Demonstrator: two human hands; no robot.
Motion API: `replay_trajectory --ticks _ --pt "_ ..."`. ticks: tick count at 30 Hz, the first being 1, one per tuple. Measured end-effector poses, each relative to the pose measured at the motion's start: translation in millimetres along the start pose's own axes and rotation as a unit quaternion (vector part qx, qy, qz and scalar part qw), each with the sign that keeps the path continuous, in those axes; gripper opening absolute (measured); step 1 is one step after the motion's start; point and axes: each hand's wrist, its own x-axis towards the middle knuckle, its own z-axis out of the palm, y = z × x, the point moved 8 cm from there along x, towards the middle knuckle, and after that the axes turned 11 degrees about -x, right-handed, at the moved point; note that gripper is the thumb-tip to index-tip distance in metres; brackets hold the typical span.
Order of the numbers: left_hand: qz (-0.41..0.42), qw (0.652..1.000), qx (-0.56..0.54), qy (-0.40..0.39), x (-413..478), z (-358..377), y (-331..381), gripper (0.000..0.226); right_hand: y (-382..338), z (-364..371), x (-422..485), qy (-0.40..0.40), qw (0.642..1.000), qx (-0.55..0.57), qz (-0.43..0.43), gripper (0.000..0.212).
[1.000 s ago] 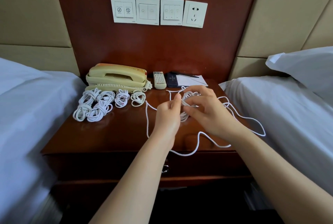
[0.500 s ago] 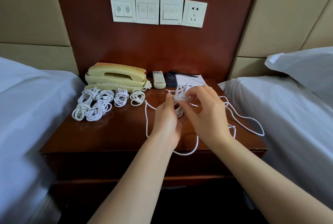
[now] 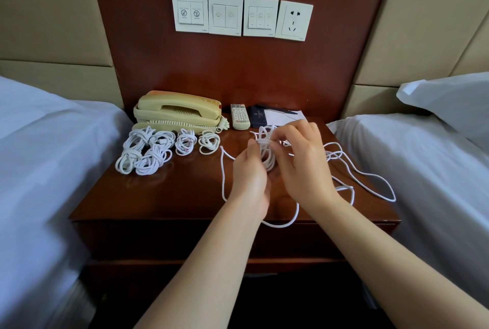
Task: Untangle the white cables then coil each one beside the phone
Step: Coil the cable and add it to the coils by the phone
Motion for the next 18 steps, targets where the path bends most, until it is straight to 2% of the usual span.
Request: replay_trajectory --ticks 5,8,12,15,18 --pt "0.062 0.995 0.07 0.026 5.1 -8.7 7.6 0.032 -3.8 10.9 -2.5 -0.033 0.998 -0.044 -0.022 0.013" --pt "0.083 0.992 0.086 0.036 7.2 -12.9 9.6 0.033 -9.3 14.8 -2.5 -0.046 0.994 -0.081 -0.059 0.017" --pt "0.094 0.991 0.087 0.046 5.6 -16.4 11.0 0.031 -13.8 19.7 -1.3 -0.061 0.985 -0.125 -0.104 0.012" --pt "0.103 0.99 0.082 0.045 3.7 -13.5 13.9 0.03 -9.6 18.2 -0.8 -0.066 0.994 -0.05 -0.069 0.019" --pt "0.117 0.988 0.091 0.045 3.2 -11.4 20.3 0.032 -2.4 15.9 -4.4 -0.084 0.994 0.065 -0.017 0.01"
